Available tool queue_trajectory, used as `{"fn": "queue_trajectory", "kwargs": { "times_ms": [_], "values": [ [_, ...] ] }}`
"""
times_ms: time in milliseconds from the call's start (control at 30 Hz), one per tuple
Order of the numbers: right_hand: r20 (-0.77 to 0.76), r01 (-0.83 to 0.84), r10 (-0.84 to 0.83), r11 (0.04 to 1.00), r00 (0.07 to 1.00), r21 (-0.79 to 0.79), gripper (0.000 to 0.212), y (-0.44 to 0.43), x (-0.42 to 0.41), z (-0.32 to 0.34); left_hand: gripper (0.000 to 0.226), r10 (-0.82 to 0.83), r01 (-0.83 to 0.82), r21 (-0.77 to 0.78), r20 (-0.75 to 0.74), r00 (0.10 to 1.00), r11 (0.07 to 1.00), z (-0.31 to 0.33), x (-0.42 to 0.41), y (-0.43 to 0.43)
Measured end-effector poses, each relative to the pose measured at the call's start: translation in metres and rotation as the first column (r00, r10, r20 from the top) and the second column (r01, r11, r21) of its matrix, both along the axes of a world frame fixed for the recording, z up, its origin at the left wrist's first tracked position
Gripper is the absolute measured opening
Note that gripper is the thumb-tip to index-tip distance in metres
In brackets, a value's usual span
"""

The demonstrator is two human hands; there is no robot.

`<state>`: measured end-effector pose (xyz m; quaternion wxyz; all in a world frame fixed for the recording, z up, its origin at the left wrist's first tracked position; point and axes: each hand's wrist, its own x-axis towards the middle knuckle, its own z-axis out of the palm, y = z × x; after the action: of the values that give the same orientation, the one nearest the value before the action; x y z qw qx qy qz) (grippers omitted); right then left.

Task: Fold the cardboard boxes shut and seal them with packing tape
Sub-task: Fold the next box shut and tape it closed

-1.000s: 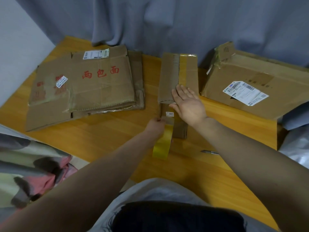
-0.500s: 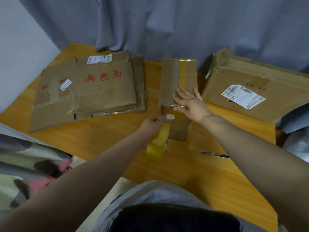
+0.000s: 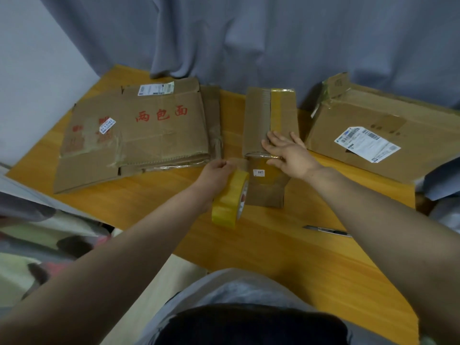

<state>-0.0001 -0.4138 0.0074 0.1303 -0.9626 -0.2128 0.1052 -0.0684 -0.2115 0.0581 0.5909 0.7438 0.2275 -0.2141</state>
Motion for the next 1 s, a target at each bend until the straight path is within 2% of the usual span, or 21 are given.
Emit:
{"fn": "queue_trajectory", "kwargs": {
  "times_ms": [100,233,367,433,533,600,667,700,733,800,833,900,1000],
  "values": [
    [-0.047,-0.046,0.045,0.998,0.998,-0.031,0.068,-0.008,0.003,0.003,0.013,0.013,-0.012,-0.004,0.015,1.0,1.0,0.001,0.001,0.001],
    [0.099,0.116,-0.105,0.986,0.989,-0.116,0.078,0.014,-0.009,-0.001,0.012,0.059,-0.058,-0.048,0.02,0.998,0.997,0.005,0.001,0.004],
    [0.282,0.179,-0.114,0.96,0.952,-0.216,0.054,0.034,-0.015,-0.013,0.02,0.087,-0.086,-0.087,0.005,0.996,0.992,0.011,-0.003,0.008],
    [0.29,0.155,-0.093,0.967,0.952,-0.201,0.057,0.035,-0.015,-0.012,0.022,0.102,-0.101,-0.109,0.005,0.995,0.989,0.014,-0.005,0.011],
    [0.192,0.086,-0.065,0.991,0.979,-0.107,0.065,0.022,-0.012,-0.004,0.022,0.117,-0.115,-0.107,0.017,0.993,0.988,0.016,-0.005,0.014],
    [0.119,0.065,-0.058,0.997,0.991,-0.052,0.05,0.016,-0.012,0.009,0.019,0.126,-0.121,-0.125,0.032,0.992,0.985,0.02,-0.006,0.016],
    [0.12,0.162,-0.156,0.986,0.98,-0.043,0.028,0.023,-0.009,0.024,0.02,0.141,-0.136,-0.155,0.027,0.99,0.979,0.025,-0.007,0.019],
    [0.107,0.252,-0.245,0.966,0.964,-0.056,0.036,0.032,-0.007,0.03,0.022,0.146,-0.14,-0.172,0.025,0.989,0.975,0.026,-0.006,0.02],
    [0.072,0.35,-0.345,0.932,0.936,-0.089,0.053,0.042,-0.005,0.035,0.024,0.149,-0.142,-0.181,0.024,0.989,0.973,0.029,-0.006,0.02],
    [-0.054,0.501,-0.516,0.848,0.855,-0.171,0.102,0.06,-0.002,0.037,0.02,0.143,-0.136,-0.172,0.027,0.989,0.976,0.031,-0.005,0.021],
    [-0.129,0.53,-0.56,0.822,0.818,-0.21,0.12,0.065,-0.001,0.037,0.016,0.138,-0.13,-0.168,0.035,0.99,0.977,0.03,-0.003,0.022],
    [-0.231,0.524,-0.578,0.812,0.782,-0.258,0.128,0.067,0.001,0.036,0.014,0.119,-0.111,-0.142,0.053,0.991,0.984,0.028,-0.001,0.027],
    [-0.255,0.406,-0.477,0.868,0.841,-0.286,0.122,0.054,0.002,0.04,0.018,0.088,-0.083,-0.087,0.056,0.995,0.993,0.022,0.003,0.035]
  ]
}}
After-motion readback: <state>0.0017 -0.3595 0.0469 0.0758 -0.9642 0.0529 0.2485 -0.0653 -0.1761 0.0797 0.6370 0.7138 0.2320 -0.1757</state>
